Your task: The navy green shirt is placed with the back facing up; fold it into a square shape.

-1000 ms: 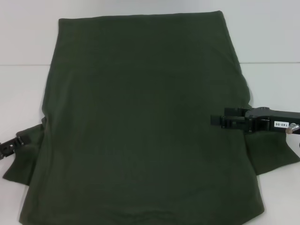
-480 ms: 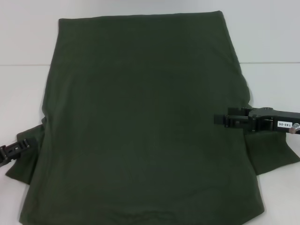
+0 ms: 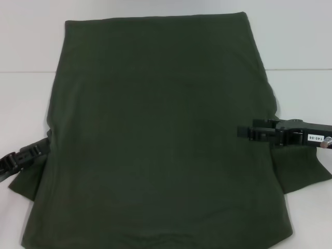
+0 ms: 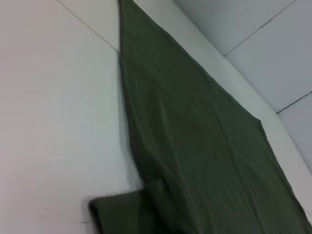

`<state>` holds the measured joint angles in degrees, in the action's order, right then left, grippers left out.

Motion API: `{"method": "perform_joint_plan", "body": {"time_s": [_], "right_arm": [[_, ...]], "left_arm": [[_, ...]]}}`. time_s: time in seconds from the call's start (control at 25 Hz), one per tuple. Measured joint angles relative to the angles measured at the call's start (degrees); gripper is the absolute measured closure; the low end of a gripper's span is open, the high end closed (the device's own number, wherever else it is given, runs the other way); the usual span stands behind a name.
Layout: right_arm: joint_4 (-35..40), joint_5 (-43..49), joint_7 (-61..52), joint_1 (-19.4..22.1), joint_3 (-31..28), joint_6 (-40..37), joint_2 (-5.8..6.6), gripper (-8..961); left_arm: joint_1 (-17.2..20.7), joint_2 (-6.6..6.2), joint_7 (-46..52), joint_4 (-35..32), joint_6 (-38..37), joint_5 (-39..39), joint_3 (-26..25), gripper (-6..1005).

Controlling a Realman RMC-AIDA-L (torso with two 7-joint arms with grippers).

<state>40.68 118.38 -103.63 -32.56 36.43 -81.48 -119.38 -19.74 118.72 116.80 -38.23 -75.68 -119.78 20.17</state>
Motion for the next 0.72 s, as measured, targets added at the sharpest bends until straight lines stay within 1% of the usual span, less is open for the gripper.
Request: {"method": "perform_joint_plan", "body": {"time_s": [0.44,0.68,0.72], "right_arm": [[-0.6,0.0,0.0,0.1,-0.9,0.0,0.23,117],[-0.6,0.0,0.0,0.1,-1.1,-0.1,0.36,117],[-0.6,0.0,0.0,0.1,-1.0,-0.2,0.36,118]], "left_arm": [[0.0,-0.09,1.6,-0.6,1.4,-0.4,0.3,215],[-0.1,-0.05,1.7,-0.6,1.9,-0.5,0.3,430],[-0.1,-0.04,1.7,-0.6,2.0,-0.5,0.3,550]]}}
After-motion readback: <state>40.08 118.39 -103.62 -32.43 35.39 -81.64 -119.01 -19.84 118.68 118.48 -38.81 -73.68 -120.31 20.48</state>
